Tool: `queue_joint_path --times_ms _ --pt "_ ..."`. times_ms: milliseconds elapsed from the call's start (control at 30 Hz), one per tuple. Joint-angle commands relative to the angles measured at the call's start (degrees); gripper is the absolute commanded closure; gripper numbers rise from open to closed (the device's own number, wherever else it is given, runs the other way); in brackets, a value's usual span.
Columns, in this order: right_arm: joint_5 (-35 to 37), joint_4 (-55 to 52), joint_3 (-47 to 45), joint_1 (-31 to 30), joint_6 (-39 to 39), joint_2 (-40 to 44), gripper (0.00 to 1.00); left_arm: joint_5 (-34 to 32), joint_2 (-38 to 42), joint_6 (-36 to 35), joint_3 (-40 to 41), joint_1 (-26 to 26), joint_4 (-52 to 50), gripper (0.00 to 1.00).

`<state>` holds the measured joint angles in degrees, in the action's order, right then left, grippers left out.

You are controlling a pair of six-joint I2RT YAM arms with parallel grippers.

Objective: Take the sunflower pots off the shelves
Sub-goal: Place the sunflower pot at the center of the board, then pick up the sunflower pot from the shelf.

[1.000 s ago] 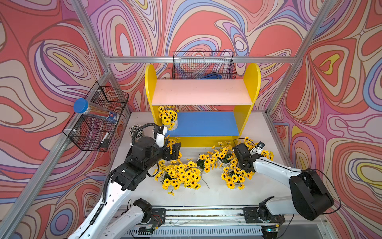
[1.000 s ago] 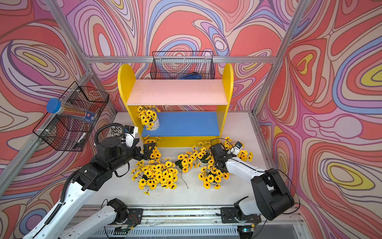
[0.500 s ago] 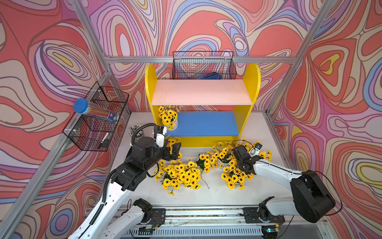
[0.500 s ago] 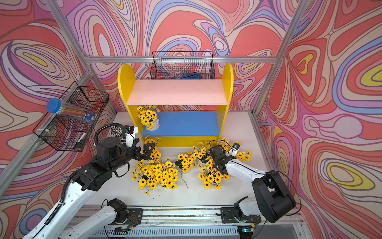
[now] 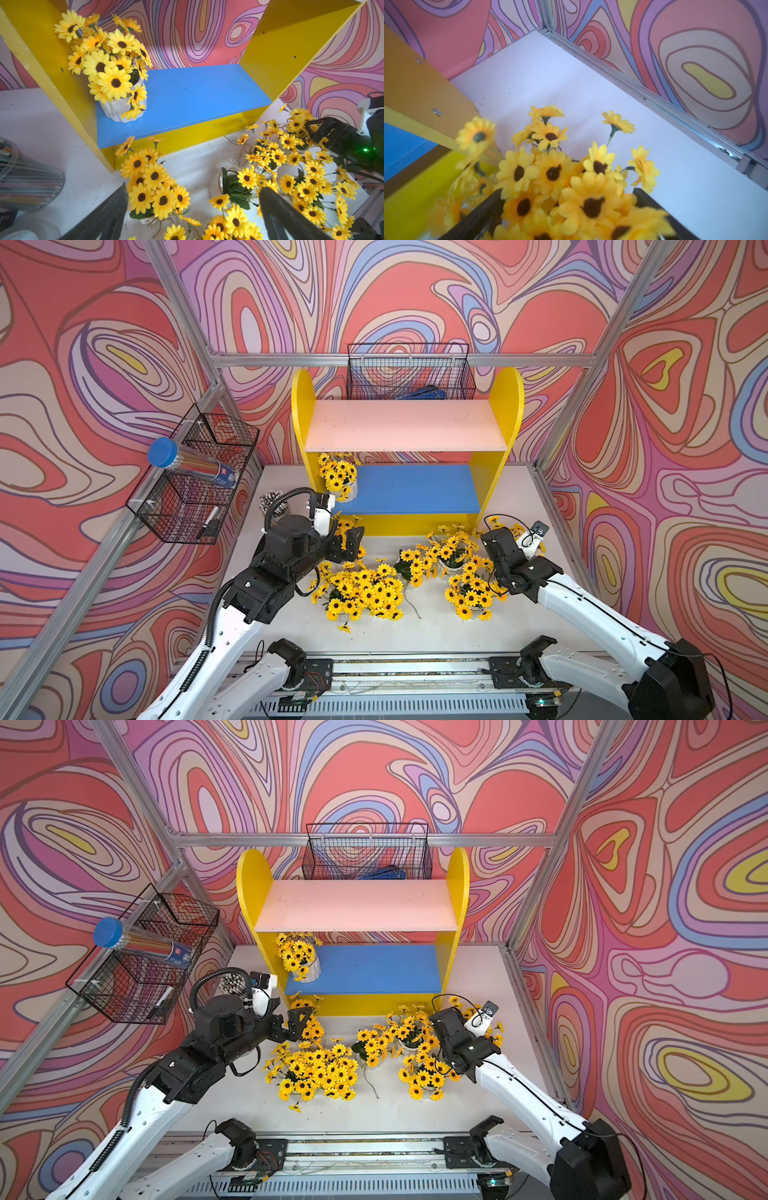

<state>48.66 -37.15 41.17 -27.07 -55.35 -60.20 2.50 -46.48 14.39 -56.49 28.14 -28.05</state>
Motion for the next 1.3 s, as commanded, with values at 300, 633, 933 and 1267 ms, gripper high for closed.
queue_joint_path --times_ms 300,633,933,1267 --pt "3.6 -3.5 8.4 -0.3 14.1 7.1 0.02 -0.4 1.1 -0.2 0.8 -0.1 0.8 0.00" --pt "-4.3 1.2 18.3 -0.3 23.8 6.6 0.07 -1.4 0.9 -0.6 0.6 -0.1 0.6 0.00" --pt "-25.0 13.7 20.5 -6.0 30.9 1.7 0.10 -6.6 1.2 -1.1 0.0 0.0 -0.7 0.00" --pt "-39.7 31.5 28.2 -16.6 40.8 -20.9 0.06 -18.2 -2.1 0.0 -3.0 -1.9 -5.8 0.00"
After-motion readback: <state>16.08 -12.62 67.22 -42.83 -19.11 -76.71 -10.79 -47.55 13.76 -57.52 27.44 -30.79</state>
